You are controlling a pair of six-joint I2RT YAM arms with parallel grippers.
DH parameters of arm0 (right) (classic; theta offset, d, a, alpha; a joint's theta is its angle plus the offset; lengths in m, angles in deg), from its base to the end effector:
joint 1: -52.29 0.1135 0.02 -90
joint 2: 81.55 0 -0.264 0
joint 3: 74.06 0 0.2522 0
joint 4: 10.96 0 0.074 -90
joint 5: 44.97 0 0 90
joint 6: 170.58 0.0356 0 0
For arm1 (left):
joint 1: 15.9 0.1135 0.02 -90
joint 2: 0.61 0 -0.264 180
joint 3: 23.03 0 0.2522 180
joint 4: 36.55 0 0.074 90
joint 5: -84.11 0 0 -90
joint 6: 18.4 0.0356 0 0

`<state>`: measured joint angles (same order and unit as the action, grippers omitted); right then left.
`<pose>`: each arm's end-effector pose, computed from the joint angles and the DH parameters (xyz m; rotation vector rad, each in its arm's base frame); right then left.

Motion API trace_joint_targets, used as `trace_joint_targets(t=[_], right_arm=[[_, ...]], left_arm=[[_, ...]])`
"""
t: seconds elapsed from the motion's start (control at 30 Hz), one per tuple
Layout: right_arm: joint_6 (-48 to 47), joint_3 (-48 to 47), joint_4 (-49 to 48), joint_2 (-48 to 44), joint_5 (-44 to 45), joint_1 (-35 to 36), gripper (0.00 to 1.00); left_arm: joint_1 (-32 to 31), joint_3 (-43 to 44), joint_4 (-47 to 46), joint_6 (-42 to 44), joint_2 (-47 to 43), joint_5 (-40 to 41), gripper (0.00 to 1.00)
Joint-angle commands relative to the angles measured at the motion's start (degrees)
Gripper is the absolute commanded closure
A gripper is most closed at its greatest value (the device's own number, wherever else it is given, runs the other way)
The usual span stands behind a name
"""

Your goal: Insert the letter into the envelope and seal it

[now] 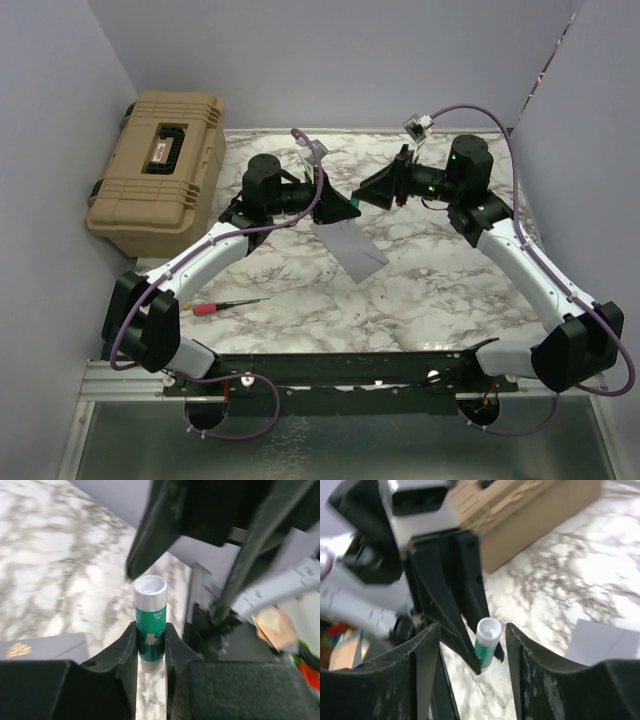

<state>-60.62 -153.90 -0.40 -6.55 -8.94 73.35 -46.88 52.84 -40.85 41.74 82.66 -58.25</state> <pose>0.2672 0.1338 0.3803 -0.7711 1.6323 1.3018 0.2725 -0.1965 0.3380 0.7948 1.6638 -1.5104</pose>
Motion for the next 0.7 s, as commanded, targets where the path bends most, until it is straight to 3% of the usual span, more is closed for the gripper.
trace_joint_targets(t=[0.0,0.1,0.27,0.47,0.53,0.67], right_arm=[[15.7,-4.4,11.7,-1.4,29.4,1.4,0.38],[19.9,-1.5,10.7,-3.6,43.3,6.6,0.30],[20.8,-3.9,12.9,-0.8,58.8,14.1,0.28],[19.1,-9.7,16.0,5.5,69.0,19.2,0.28],[18.0,-11.3,16.4,7.2,70.5,20.1,0.34],[14.8,-14.8,17.7,10.3,70.4,20.9,0.56]], left_arm=[[1.4,-3.5,0.6,1.7,-2.2,19.2,1.00],[1.4,-3.9,2.2,2.3,-2.0,25.2,1.00],[1.3,-3.6,4.0,2.7,-1.1,27.6,1.00],[1.3,-4.0,4.3,3.0,-1.7,27.0,1.00],[1.3,-4.2,4.3,3.1,-2.1,26.4,1.00],[1.3,-4.3,4.4,3.1,-2.2,25.3,1.00]])
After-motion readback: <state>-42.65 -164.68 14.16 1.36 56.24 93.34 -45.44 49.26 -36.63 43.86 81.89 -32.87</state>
